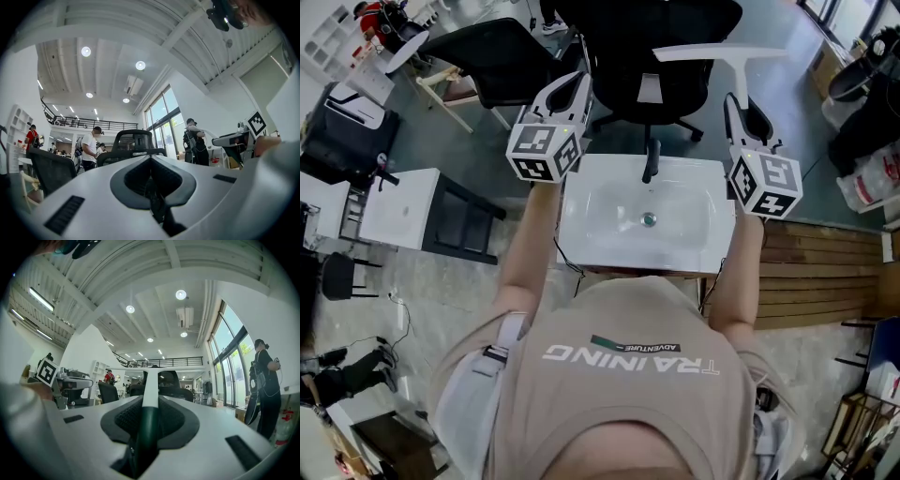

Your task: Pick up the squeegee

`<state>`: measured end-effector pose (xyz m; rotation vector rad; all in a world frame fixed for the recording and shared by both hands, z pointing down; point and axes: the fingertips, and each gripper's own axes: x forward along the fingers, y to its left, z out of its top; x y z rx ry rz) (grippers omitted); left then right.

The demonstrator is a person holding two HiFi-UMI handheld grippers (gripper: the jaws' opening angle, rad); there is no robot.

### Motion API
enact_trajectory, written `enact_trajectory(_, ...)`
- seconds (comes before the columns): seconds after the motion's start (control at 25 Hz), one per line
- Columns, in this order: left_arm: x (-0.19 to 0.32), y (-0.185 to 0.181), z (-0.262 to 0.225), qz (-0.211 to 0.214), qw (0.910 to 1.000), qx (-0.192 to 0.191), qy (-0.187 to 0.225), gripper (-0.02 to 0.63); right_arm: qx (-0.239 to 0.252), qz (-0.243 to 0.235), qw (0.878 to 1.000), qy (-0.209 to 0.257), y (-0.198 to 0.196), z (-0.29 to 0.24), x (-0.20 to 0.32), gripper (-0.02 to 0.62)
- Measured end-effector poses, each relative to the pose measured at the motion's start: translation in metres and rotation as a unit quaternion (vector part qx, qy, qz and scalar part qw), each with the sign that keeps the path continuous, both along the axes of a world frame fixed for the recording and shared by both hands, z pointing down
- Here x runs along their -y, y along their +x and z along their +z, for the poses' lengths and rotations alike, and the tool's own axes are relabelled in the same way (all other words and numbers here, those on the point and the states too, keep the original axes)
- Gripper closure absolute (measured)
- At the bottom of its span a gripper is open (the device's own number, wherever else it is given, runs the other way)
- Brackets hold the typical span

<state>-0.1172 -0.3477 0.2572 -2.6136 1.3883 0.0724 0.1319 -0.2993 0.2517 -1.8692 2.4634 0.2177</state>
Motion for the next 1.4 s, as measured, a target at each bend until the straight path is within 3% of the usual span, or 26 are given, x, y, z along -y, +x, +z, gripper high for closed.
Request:
enact_trajectory(0.64, -0.006, -0.001, 0.013, 0.006, 0.9998, 0.011, -0.017, 0.594, 0.0, -0.005, 1.0, -0.009, -0.007, 0.005, -0.001, 0.497)
enact_trajectory(1.4, -0.002, -0.001, 0.012, 0.016, 0.9998, 0.012, -0.01, 0.594, -0.005, 0.005, 1.0, -0.007, -0.011, 0.007, -0.004, 0.497)
